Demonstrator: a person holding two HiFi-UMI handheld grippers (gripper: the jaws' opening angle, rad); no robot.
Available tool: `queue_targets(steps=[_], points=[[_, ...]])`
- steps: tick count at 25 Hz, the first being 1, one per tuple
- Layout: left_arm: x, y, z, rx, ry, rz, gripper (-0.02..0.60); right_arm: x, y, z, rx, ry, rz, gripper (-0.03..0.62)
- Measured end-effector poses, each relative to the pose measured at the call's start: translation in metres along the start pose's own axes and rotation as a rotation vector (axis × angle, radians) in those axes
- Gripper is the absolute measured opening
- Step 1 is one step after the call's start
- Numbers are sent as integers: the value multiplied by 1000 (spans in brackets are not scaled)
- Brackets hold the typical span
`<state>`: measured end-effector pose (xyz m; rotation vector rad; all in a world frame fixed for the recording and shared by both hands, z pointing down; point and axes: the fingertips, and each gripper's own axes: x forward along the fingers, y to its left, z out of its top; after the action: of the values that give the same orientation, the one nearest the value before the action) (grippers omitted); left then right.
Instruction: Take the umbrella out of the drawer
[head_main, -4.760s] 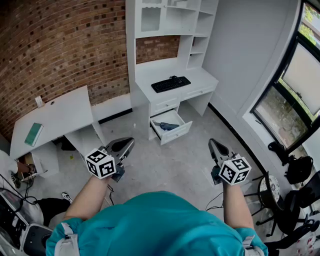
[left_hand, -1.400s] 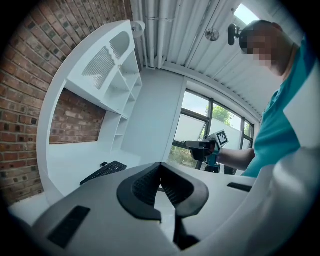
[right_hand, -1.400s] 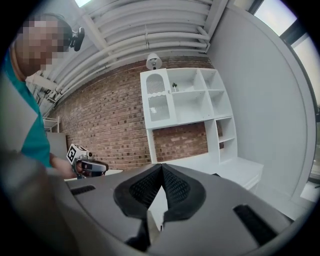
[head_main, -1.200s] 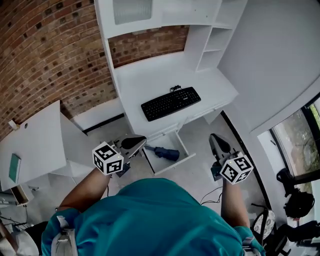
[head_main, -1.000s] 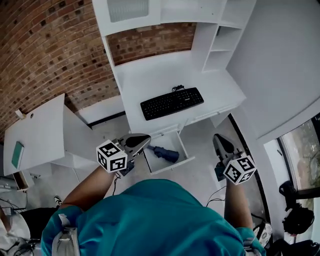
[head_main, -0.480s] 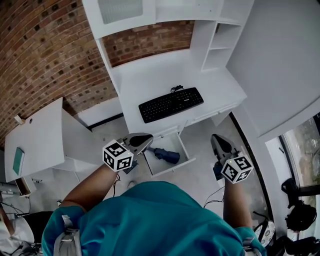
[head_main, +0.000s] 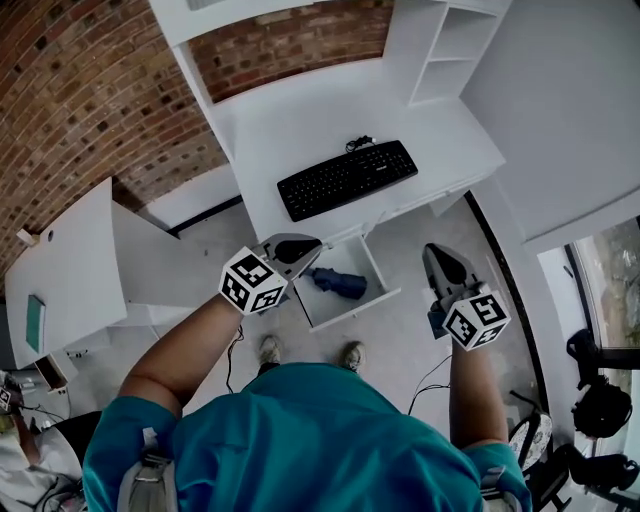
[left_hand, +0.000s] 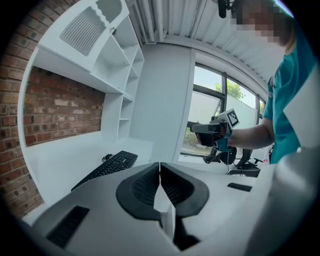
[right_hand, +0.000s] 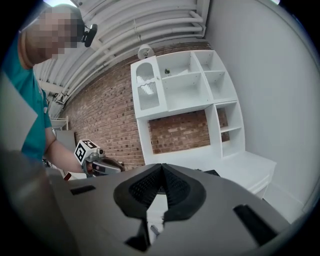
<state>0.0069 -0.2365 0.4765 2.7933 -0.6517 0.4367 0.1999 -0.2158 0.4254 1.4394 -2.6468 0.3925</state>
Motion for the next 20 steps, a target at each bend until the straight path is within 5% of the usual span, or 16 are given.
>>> queue_targets(steps=[10,20], points=[[72,-4,-84,86,190,-79,18,22,-25,-68,-9,43,-8,21],[144,-17,-228,212,505,-186,163,35,-60,-162,32,118,-16,21]])
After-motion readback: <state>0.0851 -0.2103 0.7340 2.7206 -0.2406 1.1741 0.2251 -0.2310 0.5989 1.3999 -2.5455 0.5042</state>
